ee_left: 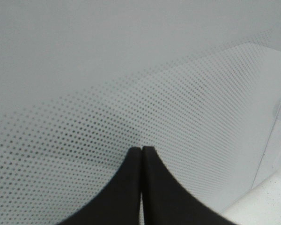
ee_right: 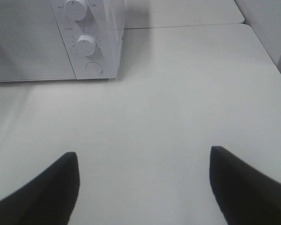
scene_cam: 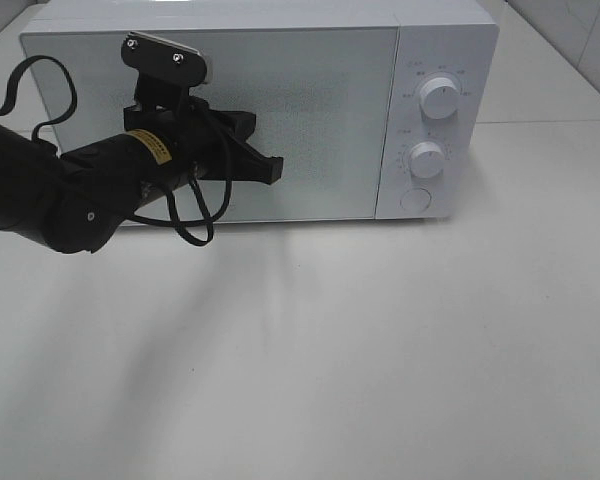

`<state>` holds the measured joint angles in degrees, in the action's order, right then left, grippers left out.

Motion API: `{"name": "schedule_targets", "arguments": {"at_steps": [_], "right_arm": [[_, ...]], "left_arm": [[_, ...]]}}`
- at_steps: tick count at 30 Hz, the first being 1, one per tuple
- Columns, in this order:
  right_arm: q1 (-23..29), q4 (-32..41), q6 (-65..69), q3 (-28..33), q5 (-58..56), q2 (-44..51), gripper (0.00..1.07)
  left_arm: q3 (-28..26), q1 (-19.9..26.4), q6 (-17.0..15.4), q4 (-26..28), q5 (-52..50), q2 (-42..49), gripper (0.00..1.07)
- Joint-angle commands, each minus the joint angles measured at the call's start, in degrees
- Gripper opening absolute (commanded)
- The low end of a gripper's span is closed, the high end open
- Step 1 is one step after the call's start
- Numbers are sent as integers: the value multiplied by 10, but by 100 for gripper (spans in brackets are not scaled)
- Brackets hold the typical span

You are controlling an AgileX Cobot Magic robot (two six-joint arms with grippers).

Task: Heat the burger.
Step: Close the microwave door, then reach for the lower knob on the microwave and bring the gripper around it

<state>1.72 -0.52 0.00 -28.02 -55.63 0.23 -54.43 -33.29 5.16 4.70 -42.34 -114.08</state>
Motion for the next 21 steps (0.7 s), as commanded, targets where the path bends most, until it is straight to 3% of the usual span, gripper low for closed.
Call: {"name": "schedule_targets", "arguments": {"at_steps": [1,21], "right_arm": [[-3,-2,0,1,3,17,76],[-3,-2,0,1,3,17,76]], "left_arm": [[-32,19,-3,99,-53,0,0],[-77,-37,9,100,-31,-4,0]]}}
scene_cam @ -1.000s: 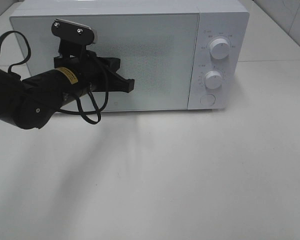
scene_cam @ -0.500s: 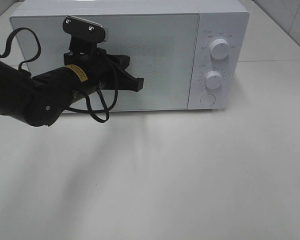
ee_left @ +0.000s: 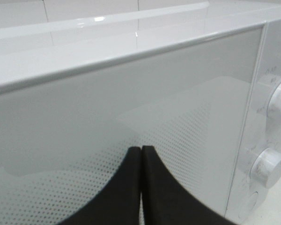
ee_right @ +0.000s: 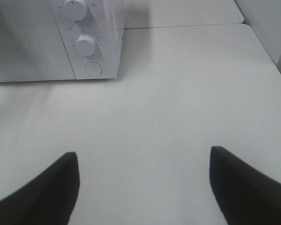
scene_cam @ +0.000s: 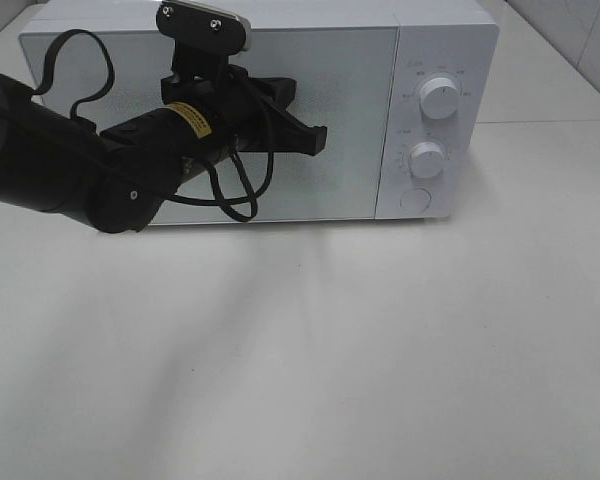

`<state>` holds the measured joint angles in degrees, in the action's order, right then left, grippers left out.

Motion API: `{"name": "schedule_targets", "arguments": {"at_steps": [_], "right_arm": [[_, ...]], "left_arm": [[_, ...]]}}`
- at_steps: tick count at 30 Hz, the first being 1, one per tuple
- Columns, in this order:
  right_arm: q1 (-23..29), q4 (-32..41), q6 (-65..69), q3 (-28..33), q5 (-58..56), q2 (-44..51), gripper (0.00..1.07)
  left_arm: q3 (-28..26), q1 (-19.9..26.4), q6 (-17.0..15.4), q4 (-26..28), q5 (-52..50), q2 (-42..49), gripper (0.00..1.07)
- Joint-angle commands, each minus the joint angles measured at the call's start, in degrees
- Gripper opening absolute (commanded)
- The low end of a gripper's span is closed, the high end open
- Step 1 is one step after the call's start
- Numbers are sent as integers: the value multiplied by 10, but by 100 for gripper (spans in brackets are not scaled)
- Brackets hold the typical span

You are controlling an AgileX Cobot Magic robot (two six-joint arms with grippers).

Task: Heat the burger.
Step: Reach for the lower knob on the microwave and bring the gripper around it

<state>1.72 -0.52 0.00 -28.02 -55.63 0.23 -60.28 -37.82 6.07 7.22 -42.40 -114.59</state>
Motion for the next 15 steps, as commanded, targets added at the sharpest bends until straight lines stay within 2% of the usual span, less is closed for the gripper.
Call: {"name": "schedule_targets", "arguments": {"at_steps": [1,7,11,15], "right_arm": [[-3,-2,0,1,3,17,76],[-3,-2,0,1,3,17,76],[-3,-2,0,1,3,17,76],[-3,-2,0,1,3,17,76]], "left_arm": [[-18,-1,-1,73,-8,7,0],[-18,-21,9,56,42,34,0],[-18,-45,43,50,107,68,0],[-18,-62,61,50,159,89,0]]}}
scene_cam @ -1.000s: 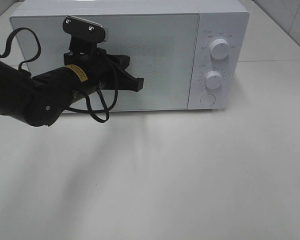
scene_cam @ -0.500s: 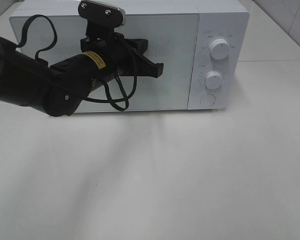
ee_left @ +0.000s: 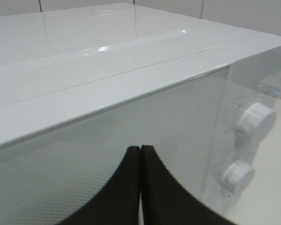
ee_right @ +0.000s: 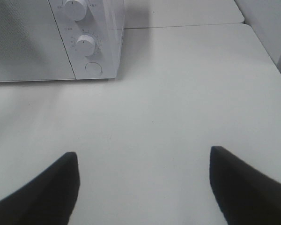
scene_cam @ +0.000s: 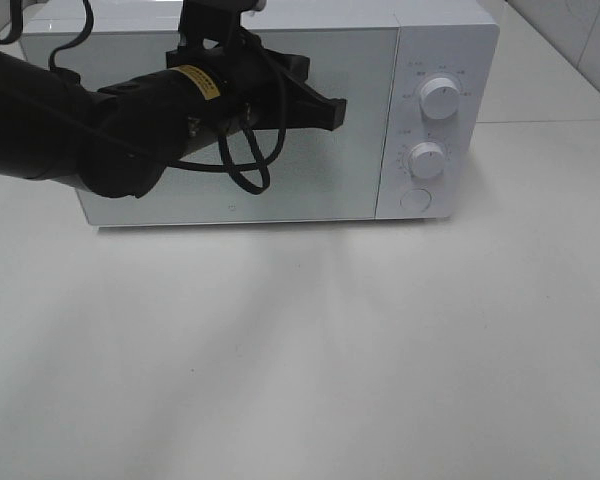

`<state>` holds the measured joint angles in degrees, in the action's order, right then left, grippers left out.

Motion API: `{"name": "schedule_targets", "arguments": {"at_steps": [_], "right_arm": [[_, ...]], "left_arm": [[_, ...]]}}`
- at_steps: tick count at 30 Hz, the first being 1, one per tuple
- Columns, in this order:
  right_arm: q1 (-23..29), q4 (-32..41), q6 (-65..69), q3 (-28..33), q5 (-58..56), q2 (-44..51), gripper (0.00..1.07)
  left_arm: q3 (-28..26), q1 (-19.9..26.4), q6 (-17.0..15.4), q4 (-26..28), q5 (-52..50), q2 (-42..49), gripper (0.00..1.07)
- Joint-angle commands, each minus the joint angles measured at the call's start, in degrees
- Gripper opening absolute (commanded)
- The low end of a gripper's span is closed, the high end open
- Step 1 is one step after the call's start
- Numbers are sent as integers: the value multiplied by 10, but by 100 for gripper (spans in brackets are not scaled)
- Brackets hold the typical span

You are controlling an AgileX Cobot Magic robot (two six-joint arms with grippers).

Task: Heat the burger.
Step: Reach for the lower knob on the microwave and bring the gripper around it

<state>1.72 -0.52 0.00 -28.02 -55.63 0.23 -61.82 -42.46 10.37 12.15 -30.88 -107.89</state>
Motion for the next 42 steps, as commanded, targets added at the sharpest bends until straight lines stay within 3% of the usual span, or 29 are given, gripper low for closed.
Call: {"name": "schedule_targets", "arguments": {"at_steps": [1,9,16,18,19,20,21,22,23,24,25,28,33,38,41,42], "right_arm": [[-3,-2,0,1,3,17,76],[-3,-2,0,1,3,17,76],[-3,-2,0,1,3,17,76],[-3,-2,0,1,3,17,76],[-3,-2,0,1,3,17,76],[-3,-2,0,1,3,17,76],[-3,-2,0,1,3,17,76],[-3,-2,0,1,3,17,76],[-3,-2,0,1,3,17,76],[-3,-2,0,1,3,17,76],[-3,-2,0,1,3,17,76],[-3,-2,0,1,3,17,76],[-3,-2,0,1,3,17,76],[-3,-2,0,1,3,17,76],[-3,-2,0,1,3,17,76],[-3,-2,0,1,3,17,76]], "left_arm": [[-3,-22,23,1,66,29,0],[-3,-62,27,0,292,104,0],[-3,-68,15,0,456,154,0],[-3,-68,-6,-1,538,174,15],[-3,-68,-6,-1,538,174,15],[-3,-66,-30,-4,572,182,36],[-3,-66,-46,-5,584,185,48],[-3,-66,-46,-5,584,185,48],[-3,-66,-91,-17,611,187,83],[-3,-66,-91,-17,611,187,83],[-3,-66,-111,-36,634,187,102],[-3,-66,-133,-60,666,187,102],[-3,-54,-135,-54,693,199,102],[-3,20,-135,-45,778,227,102],[-3,36,-135,-44,795,230,102],[-3,66,-135,-43,827,234,102]]}}
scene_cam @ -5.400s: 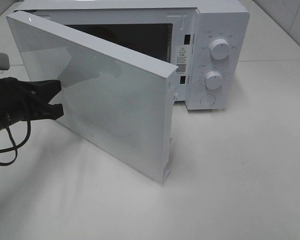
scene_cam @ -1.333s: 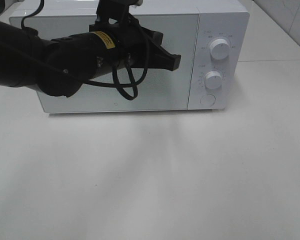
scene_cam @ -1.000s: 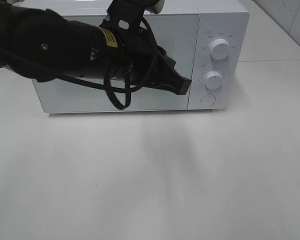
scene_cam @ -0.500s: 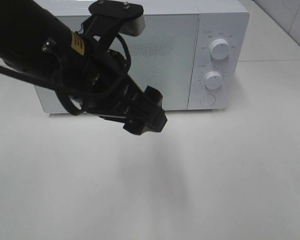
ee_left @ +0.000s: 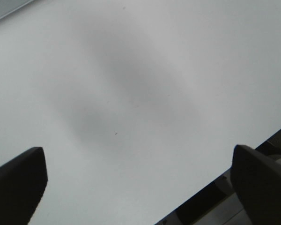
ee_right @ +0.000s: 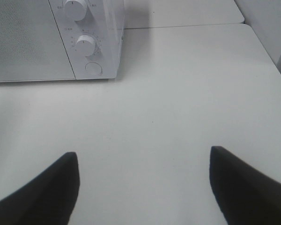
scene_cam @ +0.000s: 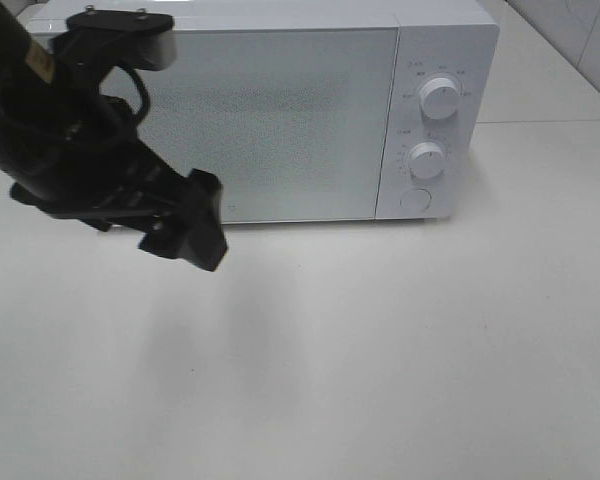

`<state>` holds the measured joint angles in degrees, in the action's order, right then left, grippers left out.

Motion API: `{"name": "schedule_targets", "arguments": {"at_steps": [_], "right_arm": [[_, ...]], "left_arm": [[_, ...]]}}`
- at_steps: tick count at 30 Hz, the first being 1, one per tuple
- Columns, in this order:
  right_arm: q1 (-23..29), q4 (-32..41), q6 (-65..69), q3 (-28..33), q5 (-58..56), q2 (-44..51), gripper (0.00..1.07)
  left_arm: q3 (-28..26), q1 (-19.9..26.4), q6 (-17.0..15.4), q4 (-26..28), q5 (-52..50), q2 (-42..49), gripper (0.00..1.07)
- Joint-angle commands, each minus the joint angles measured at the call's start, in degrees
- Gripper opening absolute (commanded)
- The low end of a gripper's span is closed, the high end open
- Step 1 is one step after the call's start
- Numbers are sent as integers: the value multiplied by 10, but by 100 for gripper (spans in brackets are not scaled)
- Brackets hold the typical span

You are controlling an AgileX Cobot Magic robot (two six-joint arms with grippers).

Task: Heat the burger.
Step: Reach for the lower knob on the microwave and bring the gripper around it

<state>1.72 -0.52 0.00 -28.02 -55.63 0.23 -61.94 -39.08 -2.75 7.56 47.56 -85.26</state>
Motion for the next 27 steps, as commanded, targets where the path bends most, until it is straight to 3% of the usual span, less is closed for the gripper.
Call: {"name": "schedule_targets", "arguments": {"at_steps": [1,7,14,19,27], "right_arm": [[-3,-2,0,1,3,17,76],[-3,-2,0,1,3,17,76],[-3,-2,0,1,3,17,76],[-3,-2,0,1,3,17,76],[-3,-2,0,1,3,17,76]], "left_arm": [[-2,48,-3,3,60,10,102],[16,130,2,0,110,41,101],[53,181,5,-7,120,69,101],[96,253,56,-6,117,113,101],[157,316,75,-6,93,179,101]]}}
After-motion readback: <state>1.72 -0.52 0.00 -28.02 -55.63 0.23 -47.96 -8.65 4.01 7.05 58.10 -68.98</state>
